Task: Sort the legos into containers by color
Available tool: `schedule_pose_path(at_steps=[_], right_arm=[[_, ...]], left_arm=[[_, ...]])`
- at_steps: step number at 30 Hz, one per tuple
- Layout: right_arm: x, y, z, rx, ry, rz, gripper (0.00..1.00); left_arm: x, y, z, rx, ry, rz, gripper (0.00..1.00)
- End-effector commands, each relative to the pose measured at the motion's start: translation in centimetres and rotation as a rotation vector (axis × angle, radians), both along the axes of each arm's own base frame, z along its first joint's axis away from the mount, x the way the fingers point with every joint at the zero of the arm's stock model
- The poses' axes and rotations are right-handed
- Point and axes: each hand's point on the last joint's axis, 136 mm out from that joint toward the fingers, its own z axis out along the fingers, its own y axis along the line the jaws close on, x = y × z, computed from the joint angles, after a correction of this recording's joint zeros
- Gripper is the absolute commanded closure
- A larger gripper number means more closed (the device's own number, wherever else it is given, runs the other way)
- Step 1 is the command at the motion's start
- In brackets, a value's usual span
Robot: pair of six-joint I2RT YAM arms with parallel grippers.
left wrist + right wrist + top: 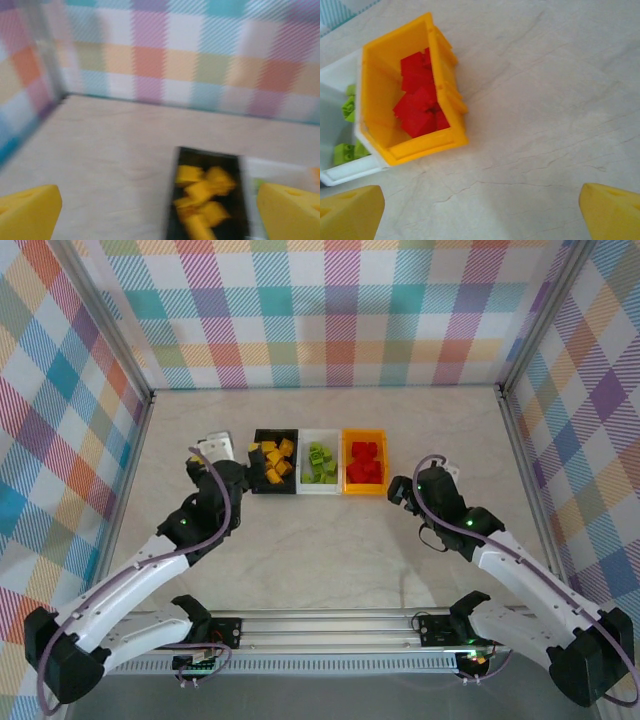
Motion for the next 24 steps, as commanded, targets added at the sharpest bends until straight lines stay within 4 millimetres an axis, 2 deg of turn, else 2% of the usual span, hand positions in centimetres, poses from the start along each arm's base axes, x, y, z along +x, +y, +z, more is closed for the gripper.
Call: schedule_pose_path(at_steps=[1, 3, 5, 7, 10, 15, 16, 19, 21, 24], right_arm=[[1.0, -1.2, 1.0, -0.028, -0.069, -0.066, 0.0], [1.2, -1.2, 0.9, -0.056, -0.067, -0.049, 0.0], [1.4, -0.9, 0.6, -0.074, -0.061, -0.026, 0.0], [1.4, -0.8, 0.1, -0.088, -0.056, -0.009, 0.0], [1.5, -0.8, -0.6, -0.105, -0.069, 0.009, 0.0], [1.7, -0.9, -0.5, -0.128, -0.14, 0.041, 0.0], [1.8, -1.1, -0.4, -0.132, -0.155, 0.036, 0.0], [2.3, -1.7, -0.2, -0.17, -0.196, 0.025, 0.0], [2.9, -2.4, 0.3, -0.212, -0.226, 0.01, 0.0], [3.9, -4.1, 1.1, -0.275, -0.273, -0.034, 0.0]], left_arm=[[1.2, 5.6, -4.9, 0.144, 0.102, 0.189, 0.0], [2.2, 8.1, -7.7, 0.158, 0.142, 0.271, 0.0], [3.3, 9.7, -10.0, 0.174, 0.183, 0.305, 0.0], [4.5, 10.4, -12.0, 0.168, 0.206, 0.305, 0.0], [6.0, 10.3, -14.5, 0.142, 0.216, 0.256, 0.0], [7.7, 9.6, -16.6, 0.066, 0.204, 0.168, 0.0], [7.7, 9.5, -17.2, 0.07, 0.211, 0.164, 0.0], [7.0, 9.3, -17.1, 0.054, 0.148, 0.14, 0.0], [7.0, 8.0, -17.3, 0.047, 0.128, 0.051, 0.0], [6.9, 7.7, -18.2, -0.011, 0.12, -0.022, 0.0]])
